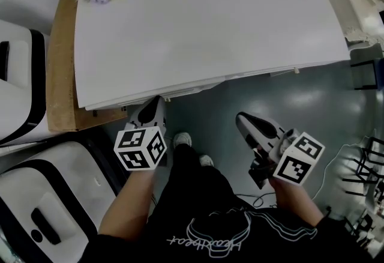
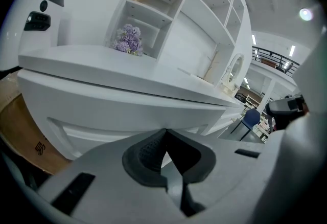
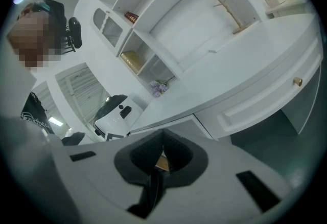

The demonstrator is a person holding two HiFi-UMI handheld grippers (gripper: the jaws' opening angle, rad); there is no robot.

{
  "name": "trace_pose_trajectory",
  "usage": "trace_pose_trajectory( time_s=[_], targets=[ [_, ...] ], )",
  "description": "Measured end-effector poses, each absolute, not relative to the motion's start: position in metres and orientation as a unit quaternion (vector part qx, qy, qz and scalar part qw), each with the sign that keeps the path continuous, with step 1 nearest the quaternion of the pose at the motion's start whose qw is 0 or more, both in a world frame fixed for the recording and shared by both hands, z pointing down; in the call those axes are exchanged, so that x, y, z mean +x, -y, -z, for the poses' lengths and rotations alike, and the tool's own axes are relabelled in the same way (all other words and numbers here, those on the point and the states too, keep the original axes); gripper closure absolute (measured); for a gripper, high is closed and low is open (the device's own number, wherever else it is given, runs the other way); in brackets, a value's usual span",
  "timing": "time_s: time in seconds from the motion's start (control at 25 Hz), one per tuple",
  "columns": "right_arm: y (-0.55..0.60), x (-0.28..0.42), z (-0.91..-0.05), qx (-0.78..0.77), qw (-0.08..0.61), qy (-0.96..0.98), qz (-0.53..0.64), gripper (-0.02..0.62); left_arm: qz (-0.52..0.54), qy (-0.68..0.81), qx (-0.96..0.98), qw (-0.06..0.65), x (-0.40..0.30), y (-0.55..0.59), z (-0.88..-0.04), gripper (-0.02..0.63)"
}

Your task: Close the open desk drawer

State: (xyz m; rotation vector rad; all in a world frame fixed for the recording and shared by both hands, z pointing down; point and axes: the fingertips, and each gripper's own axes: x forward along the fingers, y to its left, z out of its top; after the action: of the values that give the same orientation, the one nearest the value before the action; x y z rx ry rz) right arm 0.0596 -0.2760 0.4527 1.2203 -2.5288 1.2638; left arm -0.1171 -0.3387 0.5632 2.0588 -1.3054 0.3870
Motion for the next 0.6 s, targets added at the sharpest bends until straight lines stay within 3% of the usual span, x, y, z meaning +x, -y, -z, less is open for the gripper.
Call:
trace_pose_trajectory(
  time_s=[0.6],
  targets=[
    [0.257,0.060,-0.445,0.385,0.025,0.830,-0.403,0.589,-0.132,0.503,0.791,0.322,-0.110,0.330,-0.541,0.601]
  ],
)
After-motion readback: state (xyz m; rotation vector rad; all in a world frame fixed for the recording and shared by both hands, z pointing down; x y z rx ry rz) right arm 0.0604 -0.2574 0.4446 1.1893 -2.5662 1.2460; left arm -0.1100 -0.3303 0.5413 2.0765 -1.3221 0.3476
